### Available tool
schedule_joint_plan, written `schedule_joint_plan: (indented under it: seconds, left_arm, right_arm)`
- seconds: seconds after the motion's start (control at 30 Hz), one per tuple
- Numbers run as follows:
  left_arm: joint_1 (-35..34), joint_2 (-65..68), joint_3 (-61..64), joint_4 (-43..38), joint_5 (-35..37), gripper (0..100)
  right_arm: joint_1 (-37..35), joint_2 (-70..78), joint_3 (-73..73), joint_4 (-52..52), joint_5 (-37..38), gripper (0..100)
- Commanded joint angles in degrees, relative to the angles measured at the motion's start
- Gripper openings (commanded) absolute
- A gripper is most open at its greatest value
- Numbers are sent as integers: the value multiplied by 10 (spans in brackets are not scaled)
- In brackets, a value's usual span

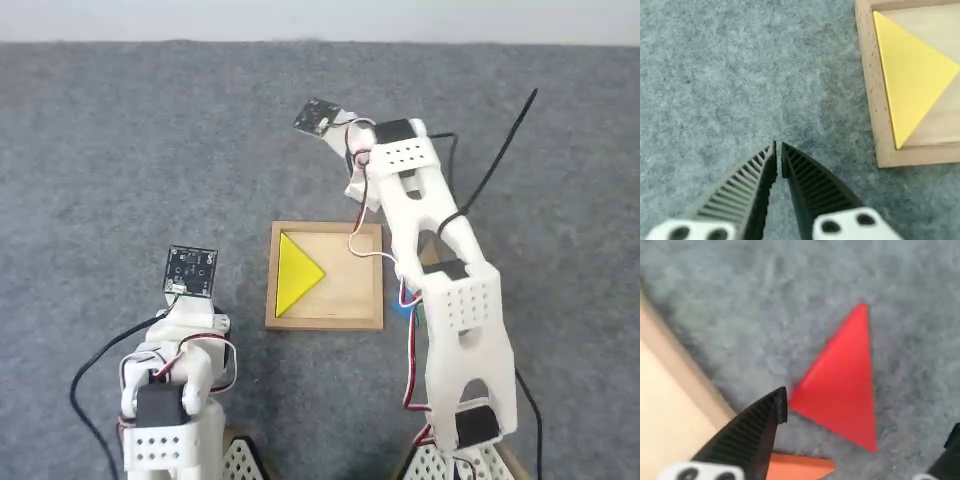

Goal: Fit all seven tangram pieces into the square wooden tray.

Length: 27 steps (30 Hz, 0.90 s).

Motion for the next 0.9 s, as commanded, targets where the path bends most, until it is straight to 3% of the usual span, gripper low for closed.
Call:
schedule_joint_plan:
  seconds: [0.0,0.43,0.63,0.87]
  left_arm:
    - [3,-9,-6,2,-1,21]
    - [3,-9,-6,2,-1,21]
    - [3,-9,-6,2,-1,21]
    - [3,-9,-6,2,-1,21]
  right_arm:
    - [23,7,-50,3,-6,448]
    - [17,61,-46,6,-5,444]
    - [17,68,-49,63,19,350]
    - [7,63,-49,66,18,345]
